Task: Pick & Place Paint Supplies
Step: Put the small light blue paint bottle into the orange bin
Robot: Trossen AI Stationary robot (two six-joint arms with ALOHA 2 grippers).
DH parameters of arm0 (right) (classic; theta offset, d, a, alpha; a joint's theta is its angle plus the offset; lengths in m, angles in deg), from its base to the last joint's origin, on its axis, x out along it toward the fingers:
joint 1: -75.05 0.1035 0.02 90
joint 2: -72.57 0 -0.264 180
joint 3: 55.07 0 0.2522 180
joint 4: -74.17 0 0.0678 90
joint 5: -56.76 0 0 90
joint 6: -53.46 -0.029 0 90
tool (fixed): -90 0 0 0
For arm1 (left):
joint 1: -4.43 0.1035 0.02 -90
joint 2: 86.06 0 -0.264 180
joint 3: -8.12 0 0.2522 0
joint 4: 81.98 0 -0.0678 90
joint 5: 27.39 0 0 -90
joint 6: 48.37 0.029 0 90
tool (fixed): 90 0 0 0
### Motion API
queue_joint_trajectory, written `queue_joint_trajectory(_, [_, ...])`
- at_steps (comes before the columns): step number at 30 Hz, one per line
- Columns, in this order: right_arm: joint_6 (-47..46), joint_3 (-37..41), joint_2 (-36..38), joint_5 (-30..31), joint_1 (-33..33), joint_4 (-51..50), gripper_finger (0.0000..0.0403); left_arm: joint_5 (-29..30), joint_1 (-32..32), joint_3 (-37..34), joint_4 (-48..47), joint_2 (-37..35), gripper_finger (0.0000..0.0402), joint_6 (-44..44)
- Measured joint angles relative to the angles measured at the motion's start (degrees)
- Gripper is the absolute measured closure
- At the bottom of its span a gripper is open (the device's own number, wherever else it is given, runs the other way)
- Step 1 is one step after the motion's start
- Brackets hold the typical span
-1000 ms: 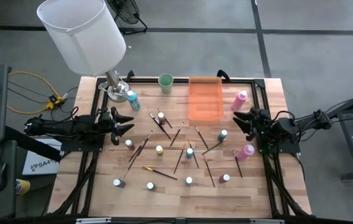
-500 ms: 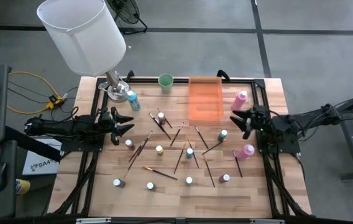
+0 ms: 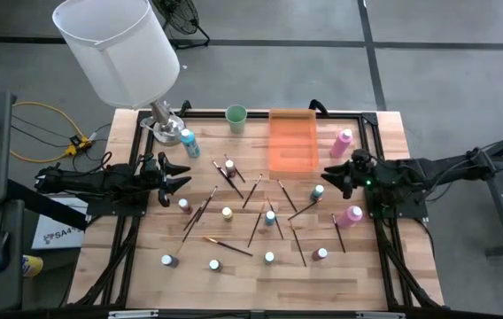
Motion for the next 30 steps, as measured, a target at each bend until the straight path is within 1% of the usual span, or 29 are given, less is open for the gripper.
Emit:
queue_joint_trajectory(3, [3.7, -0.8, -0.9, -4.0, -1.8, -3.7, 0.0212, 0.0, 0.0, 0.0, 0.0, 0.0, 0.0234, 0.0])
queue_joint_trajectory(5, [7.6, -0.8, -1.2, -5.4, -2.2, -5.9, 0.0212, 0.0, 0.0, 0.0, 0.0, 0.0, 0.0234, 0.0])
queue_joint_trajectory(10, [23.7, -0.8, -1.6, -5.7, -2.0, -10.3, 0.0212, 0.0, 0.0, 0.0, 0.0, 0.0, 0.0234, 0.0])
queue_joint_trajectory(13, [29.0, -0.8, -1.8, -5.6, -2.1, -11.8, 0.0212, 0.0, 0.0, 0.0, 0.0, 0.0, 0.0234, 0.0])
queue_joint_trajectory(17, [29.5, -0.1, -2.6, -3.5, -2.0, -11.7, 0.0212, 0.0, 0.0, 0.0, 0.0, 0.0, 0.0234, 0.0])
queue_joint_trajectory(21, [29.4, 0.4, -4.1, -3.5, -2.0, -11.5, 0.0205, 0.0, 0.0, 0.0, 0.0, 0.0, 0.0234, 0.0])
queue_joint_trajectory(24, [29.3, 0.4, -5.8, -3.5, -2.0, -11.4, 0.0179, 0.0, 0.0, 0.0, 0.0, 0.0, 0.0234, 0.0])
queue_joint_trajectory(27, [28.6, 0.4, -7.2, -3.5, -2.0, -11.4, 0.0142, 0.0, 0.0, 0.0, 0.0, 0.0, 0.0234, 0.0])
queue_joint_trajectory(28, [27.6, 0.4, -7.3, -3.5, -2.0, -11.4, 0.0129, 0.0, 0.0, 0.0, 0.0, 0.0, 0.0234, 0.0])
queue_joint_trajectory(30, [22.4, 0.4, -7.6, -3.6, -2.0, -11.5, 0.0104, 0.0, 0.0, 0.0, 0.0, 0.0, 0.0234, 0.0])
